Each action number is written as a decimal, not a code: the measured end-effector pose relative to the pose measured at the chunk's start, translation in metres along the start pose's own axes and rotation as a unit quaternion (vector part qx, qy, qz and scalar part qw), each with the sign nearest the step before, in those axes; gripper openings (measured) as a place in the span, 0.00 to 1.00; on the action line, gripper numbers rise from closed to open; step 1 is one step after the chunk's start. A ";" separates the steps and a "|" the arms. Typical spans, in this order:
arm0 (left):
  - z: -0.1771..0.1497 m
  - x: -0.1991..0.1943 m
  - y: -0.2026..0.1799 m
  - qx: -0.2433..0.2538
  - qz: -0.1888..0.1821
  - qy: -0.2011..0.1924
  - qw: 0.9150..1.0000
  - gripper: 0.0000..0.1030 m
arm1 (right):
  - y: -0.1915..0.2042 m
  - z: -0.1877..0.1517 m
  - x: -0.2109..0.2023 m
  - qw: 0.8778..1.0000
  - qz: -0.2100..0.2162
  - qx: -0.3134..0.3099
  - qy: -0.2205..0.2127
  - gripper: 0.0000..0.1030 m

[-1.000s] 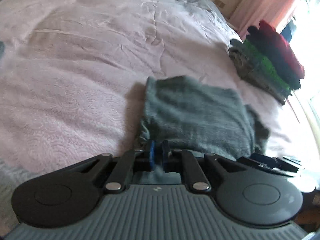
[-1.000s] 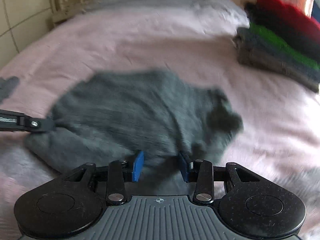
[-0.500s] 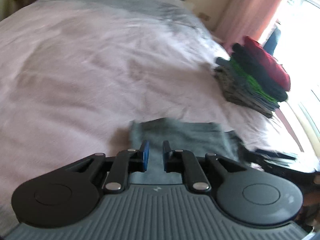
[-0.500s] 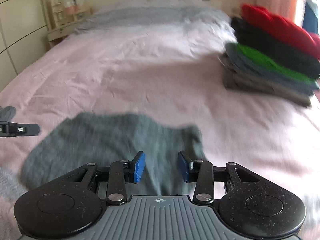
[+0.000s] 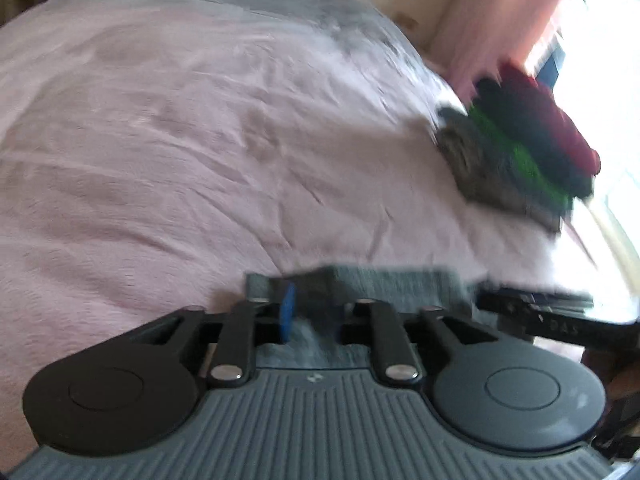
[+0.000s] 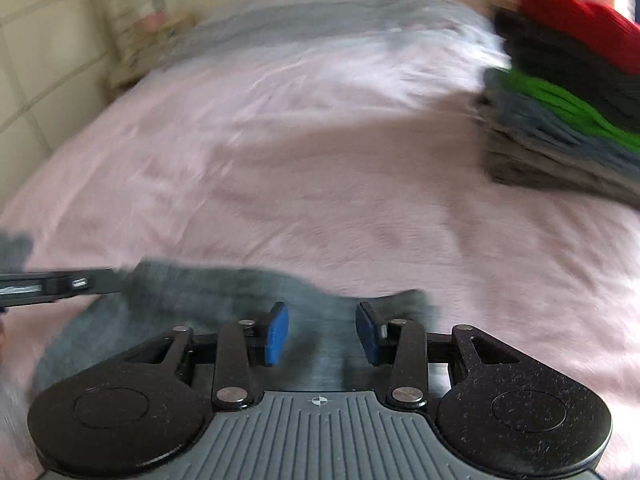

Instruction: Fold clothes

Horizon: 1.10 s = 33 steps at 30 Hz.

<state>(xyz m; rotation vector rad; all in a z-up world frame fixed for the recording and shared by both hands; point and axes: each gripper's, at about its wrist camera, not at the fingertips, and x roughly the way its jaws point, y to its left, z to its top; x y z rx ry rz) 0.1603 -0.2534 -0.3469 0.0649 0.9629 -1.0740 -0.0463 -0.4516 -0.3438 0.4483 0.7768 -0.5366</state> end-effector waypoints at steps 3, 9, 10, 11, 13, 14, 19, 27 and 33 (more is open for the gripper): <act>0.011 0.001 0.026 -0.068 0.001 0.009 0.998 0.26 | -0.036 0.007 0.005 0.997 -0.001 0.076 0.017 0.51; 0.009 0.036 0.065 -0.200 -0.064 0.070 0.975 0.25 | -0.087 0.011 0.033 0.974 0.058 0.210 0.054 0.46; 0.007 0.041 0.069 -0.214 -0.073 0.075 0.971 0.22 | -0.088 0.012 0.034 0.974 0.065 0.212 0.054 0.31; 0.007 0.042 0.073 -0.223 -0.077 0.074 0.969 0.10 | -0.090 0.014 0.036 0.973 0.072 0.214 0.054 0.09; 0.006 0.045 0.079 -0.238 -0.083 0.071 0.965 0.01 | -0.090 0.015 0.031 0.974 0.073 0.212 0.041 0.08; 0.007 0.041 0.079 -0.232 -0.085 0.063 0.967 0.01 | -0.089 0.016 0.027 0.976 0.072 0.205 0.030 0.07; 0.010 0.025 0.075 -0.206 -0.090 0.025 0.974 0.01 | -0.085 0.018 0.016 0.981 0.064 0.181 -0.004 0.07; 0.010 0.027 0.064 -0.178 -0.065 -0.010 0.982 0.01 | -0.073 0.020 0.021 0.987 0.038 0.150 -0.040 0.07; 0.006 0.041 0.056 -0.141 -0.019 0.027 0.990 0.05 | -0.065 0.023 0.035 0.992 0.017 0.127 0.009 0.08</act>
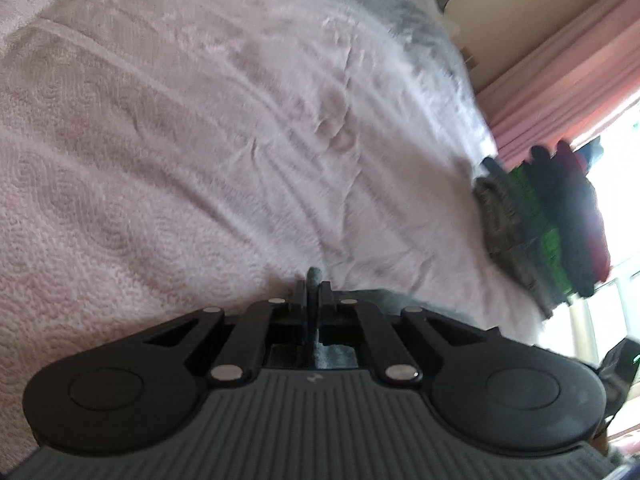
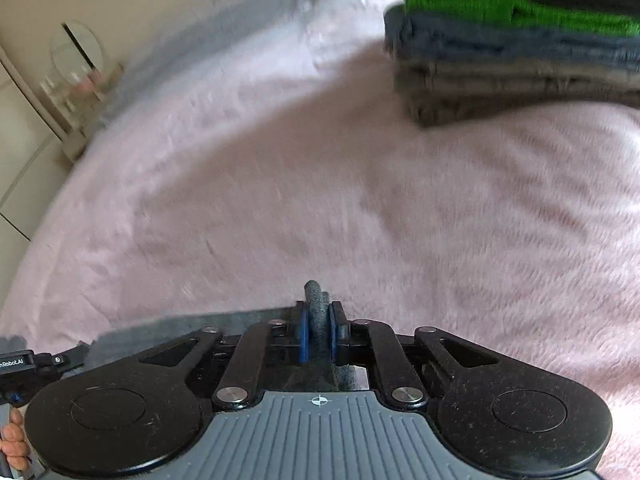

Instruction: Fold clothes

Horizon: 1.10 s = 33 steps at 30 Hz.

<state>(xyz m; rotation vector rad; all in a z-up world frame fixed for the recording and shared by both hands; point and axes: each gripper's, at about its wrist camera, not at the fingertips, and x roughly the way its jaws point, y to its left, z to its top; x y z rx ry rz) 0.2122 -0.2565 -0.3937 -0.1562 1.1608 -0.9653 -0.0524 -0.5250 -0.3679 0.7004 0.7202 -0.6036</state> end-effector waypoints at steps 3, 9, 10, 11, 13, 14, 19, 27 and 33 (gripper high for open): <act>0.001 -0.010 -0.010 0.014 0.040 -0.016 0.999 0.16 | 0.007 0.001 -0.001 0.999 -0.028 -0.022 0.003 0.71; -0.003 -0.057 -0.048 0.071 0.046 -0.069 0.994 0.18 | 0.035 -0.006 -0.039 0.993 -0.037 -0.105 -0.035 0.71; -0.008 -0.057 -0.058 0.089 0.033 -0.061 0.994 0.16 | 0.041 -0.009 -0.042 0.992 -0.023 -0.120 -0.033 0.68; -0.013 -0.055 -0.067 0.108 0.020 -0.050 0.993 0.15 | 0.047 -0.013 -0.045 0.990 -0.009 -0.137 -0.030 0.68; -0.027 -0.038 -0.081 0.146 0.013 -0.021 0.989 0.14 | 0.059 -0.024 -0.032 0.983 0.000 -0.182 -0.012 0.68; -0.033 -0.026 -0.084 0.162 0.023 -0.012 0.986 0.14 | 0.061 -0.029 -0.020 0.980 -0.007 -0.199 0.000 0.68; -0.043 -0.002 -0.073 0.169 0.064 -0.008 0.983 0.05 | 0.029 -0.027 -0.002 0.983 -0.080 -0.167 0.010 0.68; -0.072 -0.102 -0.082 0.150 0.074 -0.058 0.984 0.08 | 0.053 -0.050 -0.087 0.983 0.020 -0.184 0.001 0.62; -0.110 -0.088 -0.076 0.197 0.106 -0.008 0.975 0.08 | 0.074 -0.091 -0.091 0.977 0.031 -0.207 0.033 0.55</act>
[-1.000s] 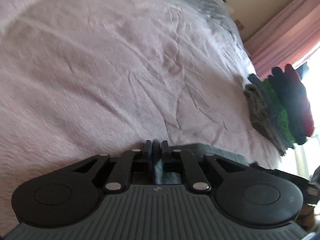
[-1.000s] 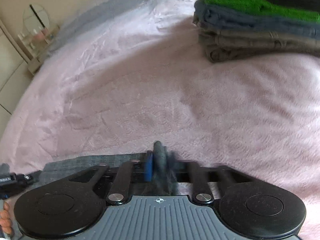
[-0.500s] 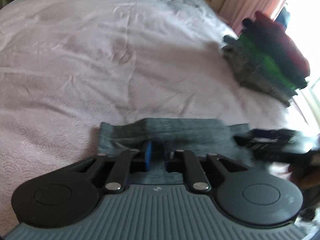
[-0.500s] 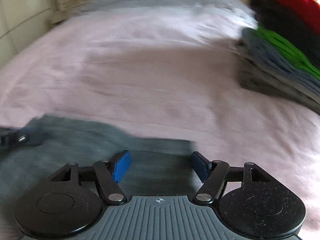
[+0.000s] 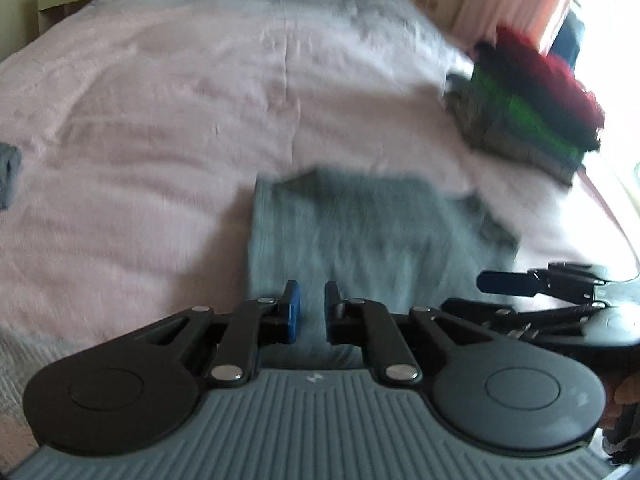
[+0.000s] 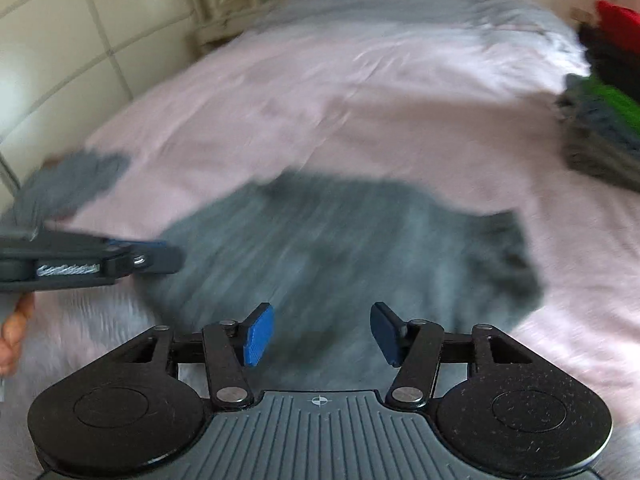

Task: Fold clothes
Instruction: 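Open both tools and pull back from the folded grey shorts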

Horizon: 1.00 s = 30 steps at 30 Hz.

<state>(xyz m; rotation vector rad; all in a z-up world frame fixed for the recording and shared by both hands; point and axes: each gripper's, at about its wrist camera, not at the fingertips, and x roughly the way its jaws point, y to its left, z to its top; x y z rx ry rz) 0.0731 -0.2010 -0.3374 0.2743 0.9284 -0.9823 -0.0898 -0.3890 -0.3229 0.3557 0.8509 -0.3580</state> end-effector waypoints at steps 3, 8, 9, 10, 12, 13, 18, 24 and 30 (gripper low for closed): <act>-0.011 0.014 0.014 -0.006 0.003 0.008 1.000 0.03 | 0.004 -0.012 0.002 1.000 -0.020 -0.003 0.014 0.55; -0.012 -0.001 0.032 -0.013 -0.009 0.001 1.000 0.03 | 0.011 -0.032 0.005 0.998 -0.054 -0.008 0.039 0.55; -0.011 -0.007 0.035 -0.016 -0.008 0.004 1.000 0.03 | 0.013 -0.036 0.006 0.997 -0.060 -0.009 0.043 0.55; -0.010 -0.014 0.037 -0.021 0.005 0.008 1.000 0.03 | 0.014 -0.039 0.006 0.997 -0.067 -0.009 0.048 0.55; -0.006 -0.028 0.040 -0.030 0.030 0.018 0.999 0.13 | 0.011 -0.033 -0.010 0.995 -0.082 0.024 0.058 0.56; -0.003 -0.036 0.043 -0.040 0.039 0.031 0.998 0.14 | 0.011 -0.031 -0.024 0.994 -0.082 0.041 0.061 0.56; 0.007 -0.096 0.041 -0.093 0.043 0.111 0.989 0.26 | 0.020 -0.023 -0.090 0.984 -0.047 0.152 0.079 0.66; 0.006 -0.165 0.014 -0.088 0.039 0.140 0.985 0.40 | 0.050 -0.021 -0.145 0.974 -0.044 0.200 0.097 0.79; 0.015 -0.204 -0.020 -0.029 0.049 0.136 0.989 0.43 | 0.075 -0.014 -0.174 0.977 -0.050 0.185 0.098 0.79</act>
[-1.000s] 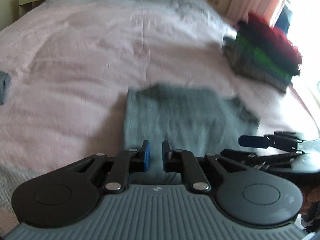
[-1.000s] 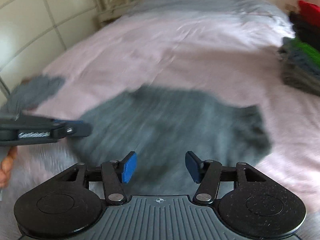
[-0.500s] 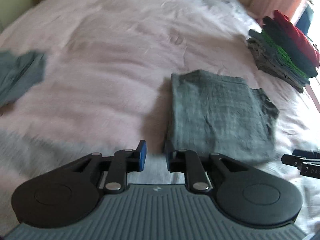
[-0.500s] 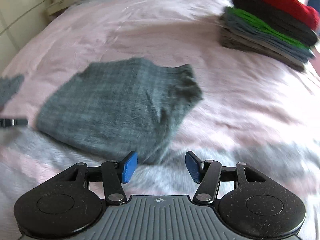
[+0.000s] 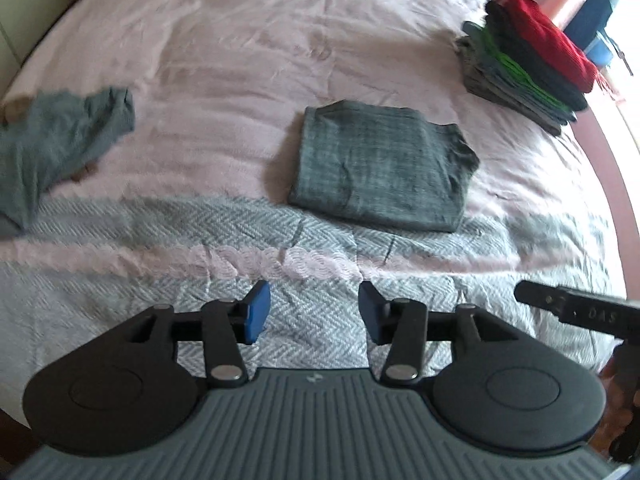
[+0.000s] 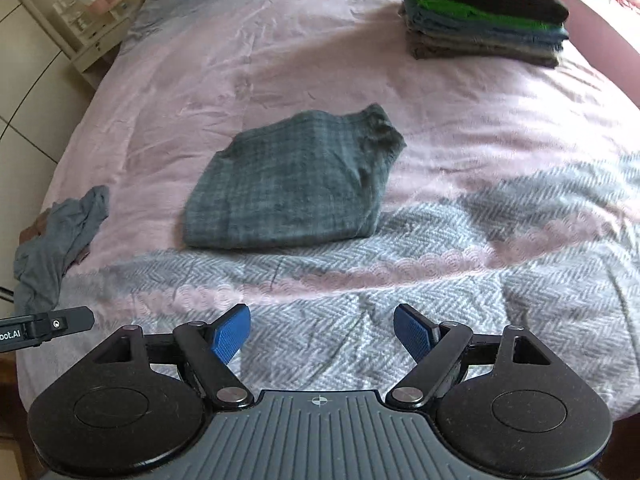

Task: Fold clothes
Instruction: 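Open both tools and pull back from the folded grey shorts, then grasp the folded grey shorts edge with the right tool while the left tool grasps the other edge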

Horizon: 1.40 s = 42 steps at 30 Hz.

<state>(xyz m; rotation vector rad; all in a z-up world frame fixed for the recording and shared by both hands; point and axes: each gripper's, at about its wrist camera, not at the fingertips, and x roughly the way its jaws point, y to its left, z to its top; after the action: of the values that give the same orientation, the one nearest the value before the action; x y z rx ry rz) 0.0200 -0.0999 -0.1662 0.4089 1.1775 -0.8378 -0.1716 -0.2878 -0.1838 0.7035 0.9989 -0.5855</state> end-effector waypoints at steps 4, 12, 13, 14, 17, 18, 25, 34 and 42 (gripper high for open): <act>0.003 -0.018 -0.017 0.022 0.005 -0.016 1.000 0.46 | 0.004 0.000 -0.011 1.000 0.000 -0.011 -0.002 0.79; 0.013 -0.021 -0.044 0.024 0.018 -0.018 0.999 0.47 | -0.002 0.008 -0.016 0.999 0.002 -0.032 0.010 0.80; 0.014 -0.019 -0.048 0.021 0.021 -0.018 0.999 0.47 | -0.003 0.009 -0.017 0.999 0.002 -0.035 0.012 0.80; 0.015 -0.018 -0.053 0.018 0.024 -0.018 0.999 0.47 | -0.006 0.011 -0.016 0.999 0.004 -0.041 0.016 0.80; 0.017 -0.012 -0.066 0.007 0.030 -0.017 0.999 0.47 | -0.016 0.019 -0.012 0.998 0.010 -0.058 0.028 0.80; 0.018 -0.010 -0.071 0.002 0.031 -0.017 0.999 0.47 | -0.019 0.023 -0.012 0.997 0.013 -0.064 0.031 0.80; 0.019 0.012 -0.075 -0.060 -0.001 -0.039 0.997 0.49 | -0.054 0.045 -0.008 0.993 0.037 -0.107 0.034 0.80; 0.027 0.063 -0.025 -0.110 -0.038 -0.061 0.991 0.51 | -0.128 0.055 0.034 0.994 0.098 -0.037 0.042 0.80; 0.068 0.160 0.030 -0.113 -0.100 -0.053 0.987 0.51 | -0.171 0.093 0.116 0.979 0.179 0.098 0.007 0.80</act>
<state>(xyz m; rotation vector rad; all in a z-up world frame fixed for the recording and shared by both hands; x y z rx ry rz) 0.1084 -0.1846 -0.2933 0.0594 1.2119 -0.8765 -0.1952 -0.4821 -0.2976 1.0375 0.8076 -0.3647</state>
